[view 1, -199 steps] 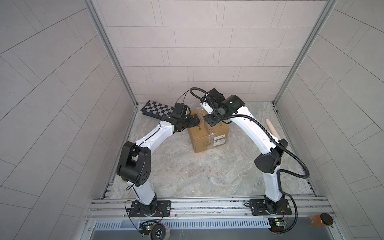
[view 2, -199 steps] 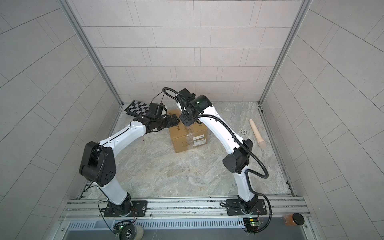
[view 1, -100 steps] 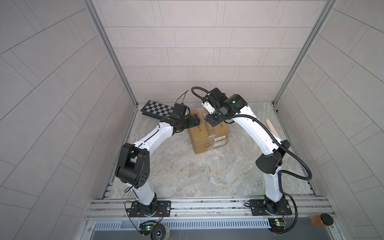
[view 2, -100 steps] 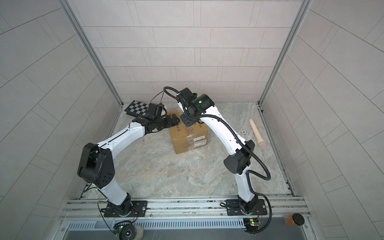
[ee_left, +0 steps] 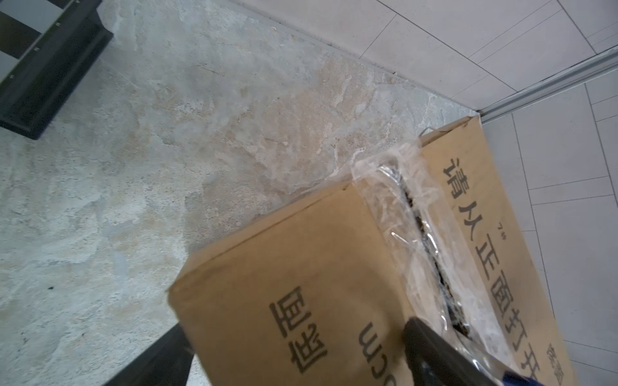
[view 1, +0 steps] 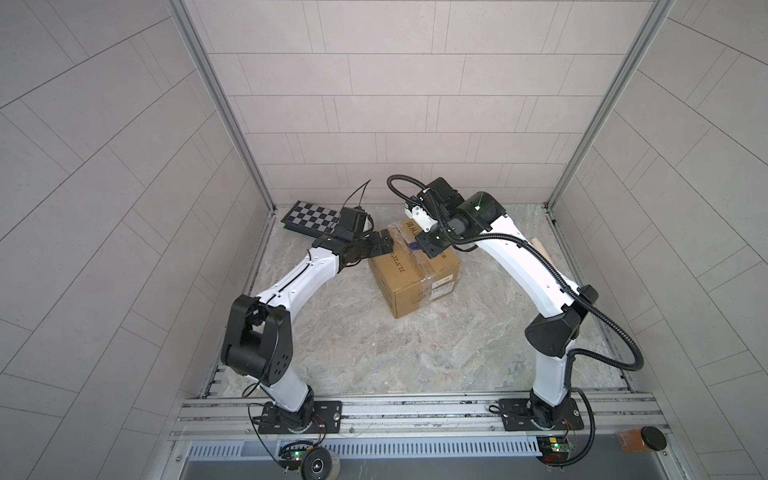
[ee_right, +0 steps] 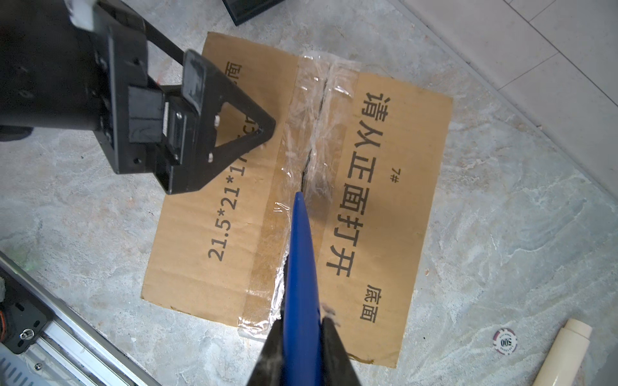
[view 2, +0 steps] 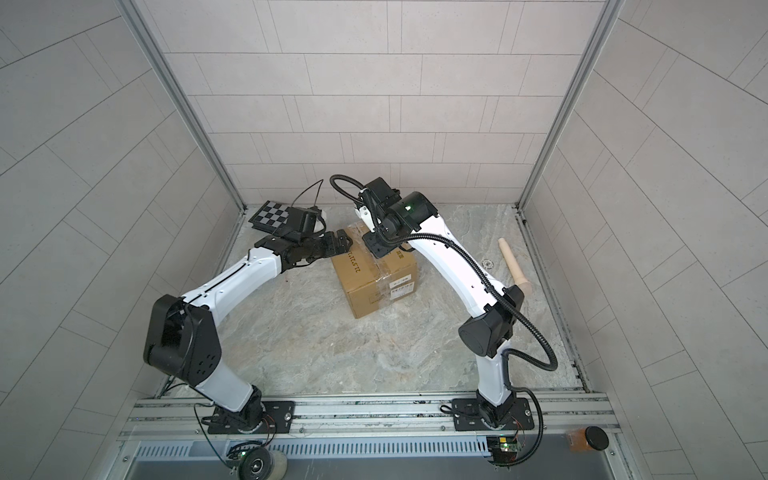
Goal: Unpack the express box
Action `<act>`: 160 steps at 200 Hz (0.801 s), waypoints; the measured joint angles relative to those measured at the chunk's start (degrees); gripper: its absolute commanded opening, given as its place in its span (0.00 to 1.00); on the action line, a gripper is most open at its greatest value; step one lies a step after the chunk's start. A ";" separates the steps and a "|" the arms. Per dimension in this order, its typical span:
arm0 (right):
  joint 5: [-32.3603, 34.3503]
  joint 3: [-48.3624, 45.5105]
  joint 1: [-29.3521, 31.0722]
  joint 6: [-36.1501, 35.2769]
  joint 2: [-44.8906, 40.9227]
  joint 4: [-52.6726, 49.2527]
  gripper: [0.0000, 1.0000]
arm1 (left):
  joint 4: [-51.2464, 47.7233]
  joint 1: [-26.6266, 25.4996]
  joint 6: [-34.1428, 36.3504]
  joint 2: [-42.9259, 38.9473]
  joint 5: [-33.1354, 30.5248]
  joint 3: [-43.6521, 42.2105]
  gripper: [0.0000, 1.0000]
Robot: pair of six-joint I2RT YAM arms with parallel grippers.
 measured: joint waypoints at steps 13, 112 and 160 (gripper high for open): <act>-0.24 0.70 0.00 -0.28 0.42 -0.24 0.00 | -0.81 -0.04 0.17 0.02 -0.92 0.31 1.00; 4.66 4.02 2.14 -2.03 2.21 -2.99 0.00 | -2.16 -0.94 -1.62 0.74 -6.62 1.18 1.00; 4.68 3.28 2.23 -1.92 1.70 -2.71 0.00 | -1.81 -1.03 -1.86 1.05 -7.04 1.27 1.00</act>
